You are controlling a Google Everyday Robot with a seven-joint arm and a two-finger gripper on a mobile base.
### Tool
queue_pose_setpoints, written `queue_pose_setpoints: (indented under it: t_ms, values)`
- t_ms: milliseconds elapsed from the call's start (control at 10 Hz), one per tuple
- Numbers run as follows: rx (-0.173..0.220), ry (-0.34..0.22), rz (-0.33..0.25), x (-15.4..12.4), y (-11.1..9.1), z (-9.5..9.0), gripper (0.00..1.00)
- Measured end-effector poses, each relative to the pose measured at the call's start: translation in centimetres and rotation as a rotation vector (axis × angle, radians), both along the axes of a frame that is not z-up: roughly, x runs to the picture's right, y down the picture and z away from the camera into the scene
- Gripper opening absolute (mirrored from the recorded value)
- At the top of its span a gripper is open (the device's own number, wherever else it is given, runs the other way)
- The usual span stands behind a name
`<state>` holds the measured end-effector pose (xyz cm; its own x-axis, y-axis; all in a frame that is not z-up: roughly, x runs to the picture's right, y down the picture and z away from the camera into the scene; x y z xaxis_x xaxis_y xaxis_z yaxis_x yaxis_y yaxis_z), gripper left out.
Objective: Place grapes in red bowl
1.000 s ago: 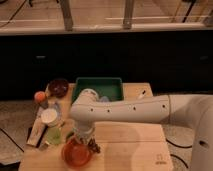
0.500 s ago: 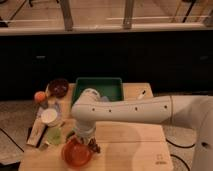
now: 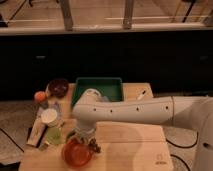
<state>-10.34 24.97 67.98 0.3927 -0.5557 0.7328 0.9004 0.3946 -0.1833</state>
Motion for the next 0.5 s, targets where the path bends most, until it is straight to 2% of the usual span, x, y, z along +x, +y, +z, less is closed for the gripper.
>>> queue_pose_setpoints:
  t_ms: [500]
  values:
    - [-0.004, -0.007, 0.010, 0.16, 0.14, 0.05, 0.25]
